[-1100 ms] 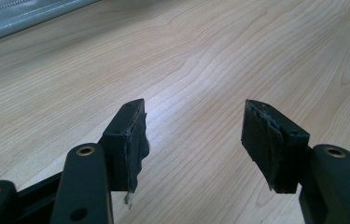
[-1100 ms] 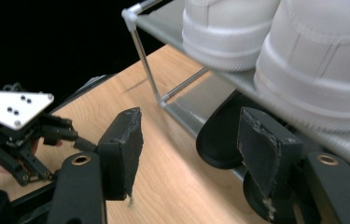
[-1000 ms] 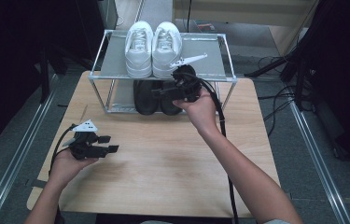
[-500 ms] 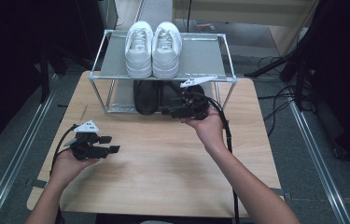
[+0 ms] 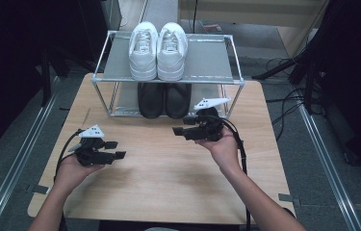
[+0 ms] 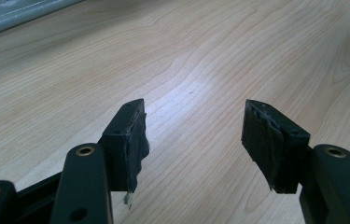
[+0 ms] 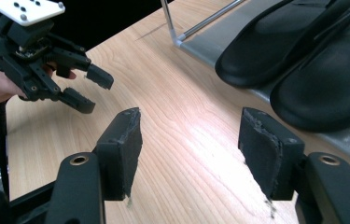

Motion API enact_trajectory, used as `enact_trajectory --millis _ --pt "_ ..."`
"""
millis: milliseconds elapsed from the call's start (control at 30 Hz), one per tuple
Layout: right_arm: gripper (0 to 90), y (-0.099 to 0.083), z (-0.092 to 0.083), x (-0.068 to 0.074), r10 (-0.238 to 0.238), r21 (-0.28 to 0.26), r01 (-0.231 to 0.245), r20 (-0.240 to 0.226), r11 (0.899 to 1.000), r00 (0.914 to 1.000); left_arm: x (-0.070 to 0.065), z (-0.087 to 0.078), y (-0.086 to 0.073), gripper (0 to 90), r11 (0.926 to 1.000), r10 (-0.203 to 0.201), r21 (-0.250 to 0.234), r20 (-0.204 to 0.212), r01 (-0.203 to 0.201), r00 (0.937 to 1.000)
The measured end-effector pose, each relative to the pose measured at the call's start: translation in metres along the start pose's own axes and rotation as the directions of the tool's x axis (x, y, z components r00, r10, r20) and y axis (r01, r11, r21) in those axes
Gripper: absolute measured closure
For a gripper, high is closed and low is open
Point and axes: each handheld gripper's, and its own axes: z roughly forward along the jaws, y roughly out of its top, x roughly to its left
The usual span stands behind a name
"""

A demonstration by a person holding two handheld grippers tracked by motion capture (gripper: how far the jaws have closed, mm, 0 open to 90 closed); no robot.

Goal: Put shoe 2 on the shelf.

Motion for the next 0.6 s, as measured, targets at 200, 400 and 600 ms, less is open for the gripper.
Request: enact_trajectory --millis 200,400,600 --pt "38.3 -0.019 -0.004 -0.004 -0.023 -0.028 0.023 0.003 0.999 0.9997 -0.003 0.004 0.001 40.4 0.9999 0.007 0.009 0.008 -0.007 0.9999" --pt "36.8 -0.031 -0.01 -0.007 -0.048 -0.02 0.049 0.045 0.999 0.9978 -0.004 0.005 0.001 40.3 0.9998 0.013 0.018 0.012 -0.013 0.9998" --pt "33.5 -0.045 -0.015 -0.014 -0.04 -0.025 0.041 0.038 0.999 0.9985 -0.006 0.007 0.001 40.3 0.9996 0.017 0.024 0.015 -0.017 0.9998"
